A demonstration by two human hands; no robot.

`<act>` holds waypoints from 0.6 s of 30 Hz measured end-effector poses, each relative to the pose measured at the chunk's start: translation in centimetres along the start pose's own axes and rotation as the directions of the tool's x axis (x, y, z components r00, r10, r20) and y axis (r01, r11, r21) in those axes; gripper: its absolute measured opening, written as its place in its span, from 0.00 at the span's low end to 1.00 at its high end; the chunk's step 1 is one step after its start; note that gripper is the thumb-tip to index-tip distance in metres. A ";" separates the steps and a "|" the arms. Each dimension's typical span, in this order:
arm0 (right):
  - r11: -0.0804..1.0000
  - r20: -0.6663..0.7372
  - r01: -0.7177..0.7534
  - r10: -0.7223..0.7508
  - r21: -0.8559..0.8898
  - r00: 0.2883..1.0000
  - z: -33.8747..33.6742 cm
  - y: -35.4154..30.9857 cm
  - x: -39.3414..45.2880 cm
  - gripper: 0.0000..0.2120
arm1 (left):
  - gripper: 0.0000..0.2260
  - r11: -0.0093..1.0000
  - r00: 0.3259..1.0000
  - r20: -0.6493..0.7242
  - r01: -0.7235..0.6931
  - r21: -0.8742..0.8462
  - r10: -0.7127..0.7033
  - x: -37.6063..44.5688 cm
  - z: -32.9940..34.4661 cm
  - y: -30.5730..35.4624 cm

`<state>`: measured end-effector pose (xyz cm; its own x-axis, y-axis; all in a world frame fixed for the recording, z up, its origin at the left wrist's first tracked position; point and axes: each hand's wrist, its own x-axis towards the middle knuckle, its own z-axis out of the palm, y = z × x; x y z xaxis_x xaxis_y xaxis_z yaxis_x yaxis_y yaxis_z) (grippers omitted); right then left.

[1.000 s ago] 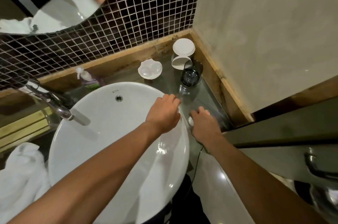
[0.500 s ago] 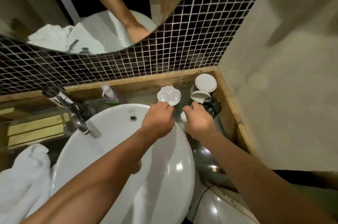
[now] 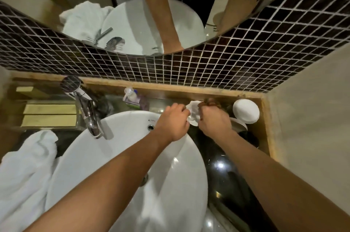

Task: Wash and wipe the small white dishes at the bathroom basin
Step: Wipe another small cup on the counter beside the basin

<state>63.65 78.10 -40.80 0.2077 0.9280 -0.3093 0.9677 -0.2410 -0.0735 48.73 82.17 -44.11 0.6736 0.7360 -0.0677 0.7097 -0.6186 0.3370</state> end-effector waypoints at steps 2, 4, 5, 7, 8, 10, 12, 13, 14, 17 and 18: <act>1.000 0.004 -0.012 0.012 0.014 1.000 0.4 0.2 0.3 0.22 | 0.15 1.000 1.000 0.010 0.000 -0.015 0.000 0.2 0.4 0.1; 1.000 0.021 -0.021 0.021 0.009 1.000 0.7 0.3 0.5 0.25 | 0.16 1.000 1.000 0.031 -0.007 -0.018 0.007 0.3 0.6 0.2; 1.000 0.030 -0.026 0.026 0.003 0.999 0.8 0.5 0.5 0.27 | 0.16 1.000 0.999 0.036 -0.009 -0.017 0.010 0.4 0.6 0.2; 0.999 0.031 -0.046 0.045 0.011 0.998 1.0 0.7 0.4 0.29 | 0.16 1.000 0.999 0.039 -0.008 -0.013 0.008 0.6 0.6 0.2; 0.998 0.019 -0.056 0.056 0.025 0.998 1.0 0.8 0.3 0.29 | 0.16 1.000 0.999 0.038 -0.006 -0.009 0.007 0.6 0.5 0.3; 0.996 -0.020 -0.065 0.066 0.059 0.998 1.1 1.0 0.0 0.29 | 0.16 1.000 0.999 0.031 -0.012 -0.002 0.012 0.8 0.4 0.3; 0.993 -0.046 -0.072 0.076 0.097 0.996 1.1 1.1 -0.2 0.30 | 0.17 1.000 1.000 0.015 -0.021 0.007 0.021 1.1 0.4 0.5; 0.990 -0.046 -0.080 0.086 0.113 0.995 1.1 1.1 -0.2 0.31 | 0.17 1.000 1.000 0.006 -0.024 0.011 0.024 1.2 0.3 0.6; 0.988 -0.038 -0.089 0.094 0.125 0.995 1.1 1.1 -0.3 0.31 | 0.16 1.000 1.000 -0.002 -0.027 0.012 0.027 1.3 0.3 0.9; 0.987 0.000 -0.104 0.105 0.125 0.994 1.0 1.2 -0.3 0.26 | 0.11 0.998 0.999 -0.004 -0.038 0.047 0.038 1.8 0.3 1.7; 0.986 0.016 -0.112 0.111 0.126 0.994 0.9 1.3 -0.2 0.25 | 0.11 0.998 0.999 0.000 -0.034 0.061 0.034 1.9 0.4 1.9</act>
<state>64.70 77.32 -41.65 0.3111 0.8910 -0.3307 0.9127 -0.3771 -0.1574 51.47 82.25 -44.00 0.6972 0.7146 -0.0565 0.6980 -0.6587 0.2809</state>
